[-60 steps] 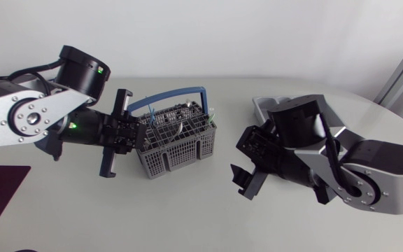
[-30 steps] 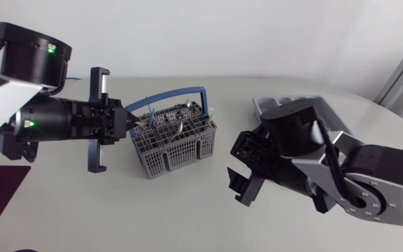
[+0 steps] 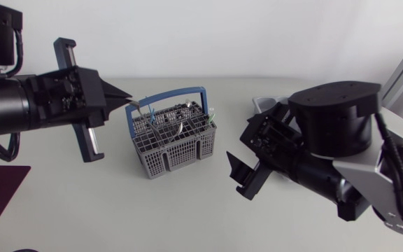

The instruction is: Unload the cutlery basket into the drawer organizer.

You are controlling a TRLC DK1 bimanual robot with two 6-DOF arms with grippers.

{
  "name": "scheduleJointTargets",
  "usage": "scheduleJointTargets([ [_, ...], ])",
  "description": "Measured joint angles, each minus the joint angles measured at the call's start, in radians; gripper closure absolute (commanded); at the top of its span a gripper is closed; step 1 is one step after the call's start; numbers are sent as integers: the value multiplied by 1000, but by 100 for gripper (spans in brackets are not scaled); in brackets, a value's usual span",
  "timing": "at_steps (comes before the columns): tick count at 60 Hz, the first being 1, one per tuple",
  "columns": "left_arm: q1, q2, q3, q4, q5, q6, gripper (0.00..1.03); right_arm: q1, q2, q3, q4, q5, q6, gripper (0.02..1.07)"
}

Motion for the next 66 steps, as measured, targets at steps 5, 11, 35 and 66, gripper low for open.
scheduleJointTargets([
  [5, -16, 37, 51, 0, -13, -112, 97, 6, -31, 4, 2, 3, 9, 10],
  [11, -45, 103, 111, -9, -27, -270, 96, 10, -60, 4, 9, 6, 24, 12],
  [35, -78, 336, 310, -83, 72, -882, 95, 23, -101, 4, 136, 21, 33, 17],
  [66, -123, 472, 385, -131, 206, -1037, 95, 35, -27, -40, 294, 16, 2, 22],
])
